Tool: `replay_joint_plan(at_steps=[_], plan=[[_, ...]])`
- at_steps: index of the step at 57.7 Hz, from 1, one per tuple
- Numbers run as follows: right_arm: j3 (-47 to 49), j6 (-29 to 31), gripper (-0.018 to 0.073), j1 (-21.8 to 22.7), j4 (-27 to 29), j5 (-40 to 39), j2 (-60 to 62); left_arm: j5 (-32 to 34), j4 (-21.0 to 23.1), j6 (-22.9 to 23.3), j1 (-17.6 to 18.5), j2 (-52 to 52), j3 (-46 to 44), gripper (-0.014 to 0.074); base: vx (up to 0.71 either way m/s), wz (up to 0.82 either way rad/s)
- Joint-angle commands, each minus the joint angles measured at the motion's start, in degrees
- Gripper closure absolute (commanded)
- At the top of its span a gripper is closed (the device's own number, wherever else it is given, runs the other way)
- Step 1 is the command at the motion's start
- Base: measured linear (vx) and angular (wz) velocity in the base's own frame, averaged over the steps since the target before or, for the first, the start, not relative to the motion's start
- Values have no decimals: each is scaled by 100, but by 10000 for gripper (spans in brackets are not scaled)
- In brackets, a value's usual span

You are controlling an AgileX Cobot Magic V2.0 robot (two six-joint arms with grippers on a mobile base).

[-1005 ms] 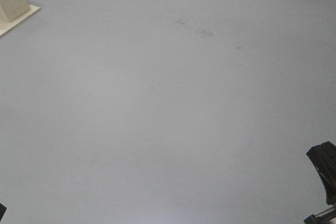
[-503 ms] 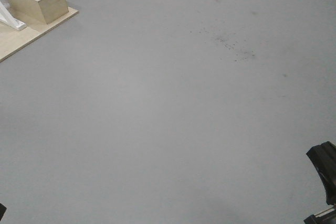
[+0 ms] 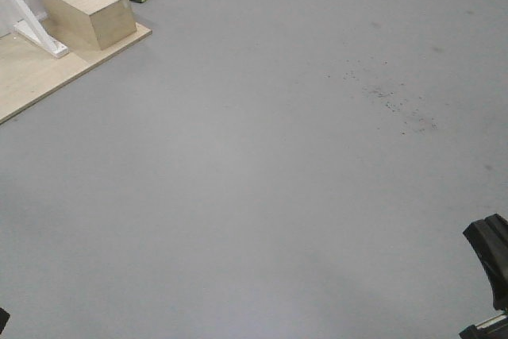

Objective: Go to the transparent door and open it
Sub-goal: 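Drive the base forward up to the glass door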

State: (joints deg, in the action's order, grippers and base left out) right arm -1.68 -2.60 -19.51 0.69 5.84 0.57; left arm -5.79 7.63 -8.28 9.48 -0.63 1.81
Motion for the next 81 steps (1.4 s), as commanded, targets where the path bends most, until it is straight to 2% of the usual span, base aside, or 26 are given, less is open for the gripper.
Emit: replay_joint_plan(at_steps=[1, 36, 81], plan=[[-28, -1, 564, 21, -11, -458, 87, 475, 19, 12, 44, -27, 84, 603, 49, 22], [-28, -1, 564, 21, -11, -458, 87, 475, 19, 12, 44, -27, 84, 603, 49, 27], [-28, -1, 564, 21, -11, -458, 87, 475, 19, 12, 44, -27, 84, 603, 46, 43]])
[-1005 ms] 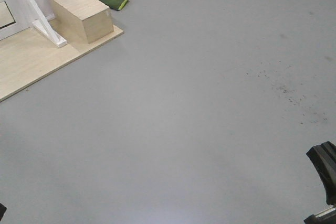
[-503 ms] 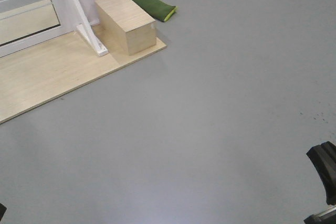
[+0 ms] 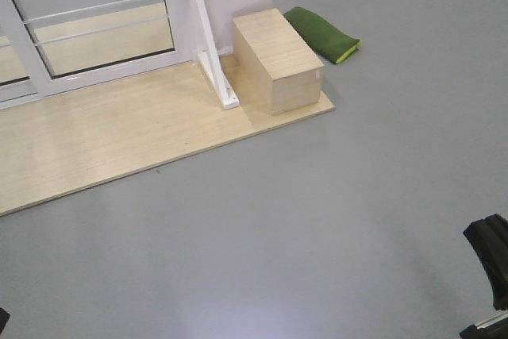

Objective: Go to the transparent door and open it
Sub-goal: 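Drive the base forward up to the glass door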

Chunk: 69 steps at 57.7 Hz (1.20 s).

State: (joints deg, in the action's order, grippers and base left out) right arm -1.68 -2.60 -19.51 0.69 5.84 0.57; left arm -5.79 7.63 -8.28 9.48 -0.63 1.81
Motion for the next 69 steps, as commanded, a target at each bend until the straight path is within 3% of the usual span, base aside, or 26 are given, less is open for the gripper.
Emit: replay_joint_plan(at_steps=[1, 38, 69], plan=[[-28, -1, 564, 21, -11, -458, 87, 475, 19, 12, 44, -27, 84, 603, 47, 41], [-28, -1, 564, 21, -11, -458, 87, 475, 19, 12, 44, -27, 84, 603, 46, 36], [-28, -1, 564, 21, -11, -458, 87, 475, 19, 12, 44, -27, 84, 603, 45, 12]])
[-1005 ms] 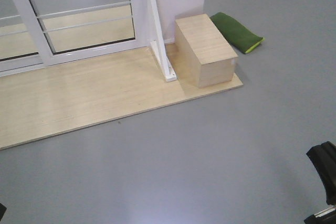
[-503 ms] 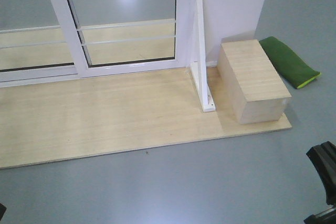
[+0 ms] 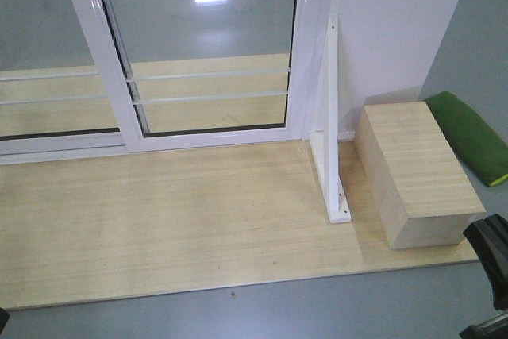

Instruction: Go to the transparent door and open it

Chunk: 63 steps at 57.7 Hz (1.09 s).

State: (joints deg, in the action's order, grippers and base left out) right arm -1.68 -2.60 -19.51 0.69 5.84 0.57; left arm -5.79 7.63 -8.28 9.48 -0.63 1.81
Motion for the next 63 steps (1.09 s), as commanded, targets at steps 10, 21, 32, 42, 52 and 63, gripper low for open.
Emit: replay_joint_plan(at_steps=[10, 21, 32, 42, 52, 63], plan=[[-28, -1, 564, 21, -11, -458, 87, 475, 19, 12, 44, -27, 84, 603, 43, 4], [-28, -1, 564, 21, -11, -458, 87, 475, 19, 12, 44, -27, 84, 603, 42, 6], [-28, -1, 564, 21, -11, -458, 87, 475, 19, 12, 44, -27, 84, 603, 38, 7], [-28, -1, 564, 21, -11, -458, 87, 475, 19, 12, 44, -27, 84, 603, 35, 8], [-28, -1, 564, 21, -11, -458, 87, 475, 19, 12, 44, -27, 84, 603, 30, 8], [-28, -1, 564, 21, -11, -458, 87, 475, 19, 12, 44, -27, 84, 603, 25, 8]])
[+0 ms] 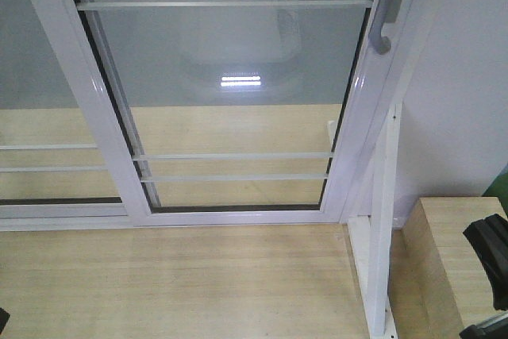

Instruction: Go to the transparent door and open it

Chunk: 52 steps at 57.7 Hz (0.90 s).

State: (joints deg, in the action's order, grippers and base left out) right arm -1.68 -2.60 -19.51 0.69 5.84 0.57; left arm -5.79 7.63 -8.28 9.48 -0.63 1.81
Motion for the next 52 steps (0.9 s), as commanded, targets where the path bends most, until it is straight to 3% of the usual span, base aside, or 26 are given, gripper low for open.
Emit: replay_joint_plan(at_steps=[1, 52], plan=[[-28, -1, 564, 21, -11, -458, 87, 475, 19, 12, 44, -27, 84, 603, 22, 7], [-28, -1, 564, 21, -11, -458, 87, 475, 19, 12, 44, -27, 84, 603, 10, 1]])
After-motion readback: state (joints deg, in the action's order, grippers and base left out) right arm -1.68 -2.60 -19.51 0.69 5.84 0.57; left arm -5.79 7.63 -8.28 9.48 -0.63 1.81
